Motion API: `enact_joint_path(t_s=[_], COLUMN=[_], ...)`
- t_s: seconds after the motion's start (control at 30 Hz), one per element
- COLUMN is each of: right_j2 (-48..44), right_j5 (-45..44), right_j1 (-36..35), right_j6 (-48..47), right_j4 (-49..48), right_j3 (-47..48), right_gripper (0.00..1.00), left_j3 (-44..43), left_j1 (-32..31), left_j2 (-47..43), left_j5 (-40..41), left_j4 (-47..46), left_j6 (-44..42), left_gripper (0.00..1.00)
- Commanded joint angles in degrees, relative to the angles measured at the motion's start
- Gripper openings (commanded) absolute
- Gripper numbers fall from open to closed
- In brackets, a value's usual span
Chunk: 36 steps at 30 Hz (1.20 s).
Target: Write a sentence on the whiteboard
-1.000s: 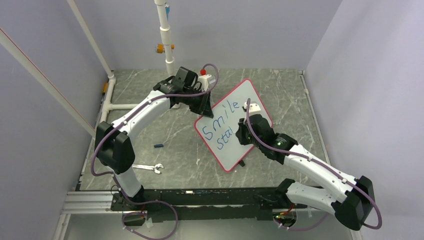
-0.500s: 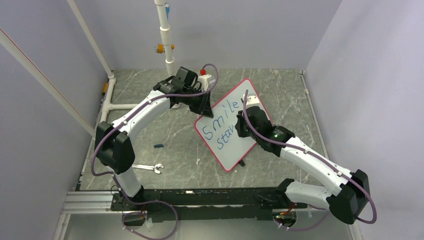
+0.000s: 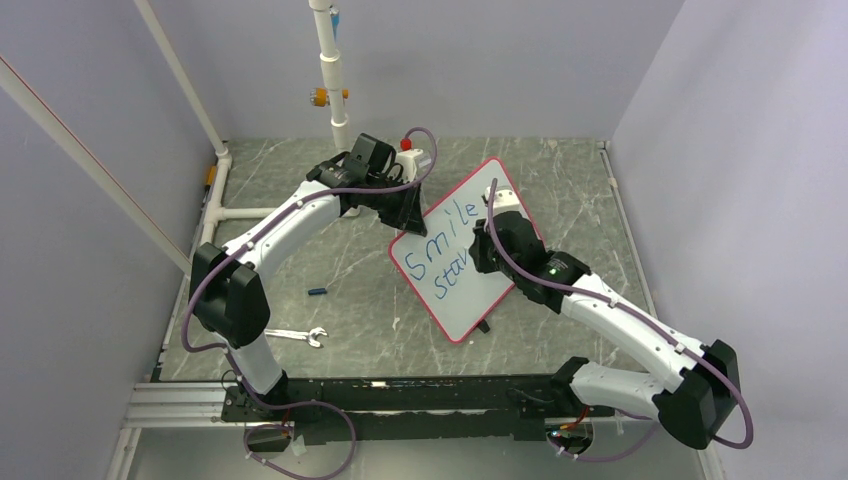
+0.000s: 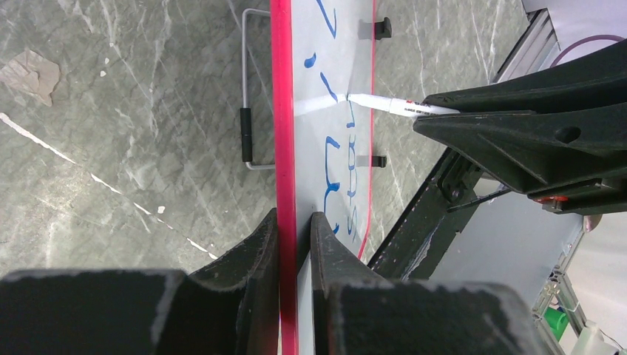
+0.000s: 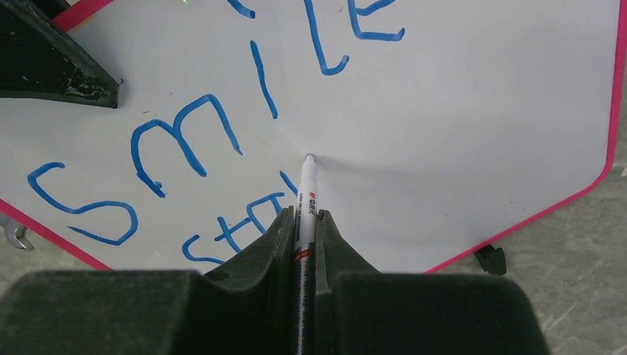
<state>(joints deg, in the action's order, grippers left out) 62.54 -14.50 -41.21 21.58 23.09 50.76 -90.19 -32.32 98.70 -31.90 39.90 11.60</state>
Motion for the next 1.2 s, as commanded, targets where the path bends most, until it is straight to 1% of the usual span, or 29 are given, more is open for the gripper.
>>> enact_joint_path(t_s=[0.0, 0.6, 0.83, 1.17], right_j2=[-2.04, -7.17, -8.87, -11.01], right_j5=[2.78, 4.17, 5.43, 9.50], right_j1=[-0.01, -0.06, -0.10, -0.15], right_j6=[1.12, 4.80, 5.93, 8.08], right_j4=[-2.95, -0.55, 0.36, 0.65], right_j3=[-2.33, -11.41, -13.62, -14.55], right_gripper=[0.00, 0.00, 0.00, 0.00], left_j3=[-0.72, -0.71, -0.77, -0.86], left_j1=[-0.58, -0.57, -0.58, -0.62], left_j2=[-2.94, -3.16, -3.16, -3.06], left_j5=[0.69, 0.64, 0.70, 0.57], left_j4=[-2.88, -2.98, -2.99, -2.93], left_j6=[-3.18, -3.14, -3.15, -3.10], left_gripper=[0.00, 0.00, 0.00, 0.00])
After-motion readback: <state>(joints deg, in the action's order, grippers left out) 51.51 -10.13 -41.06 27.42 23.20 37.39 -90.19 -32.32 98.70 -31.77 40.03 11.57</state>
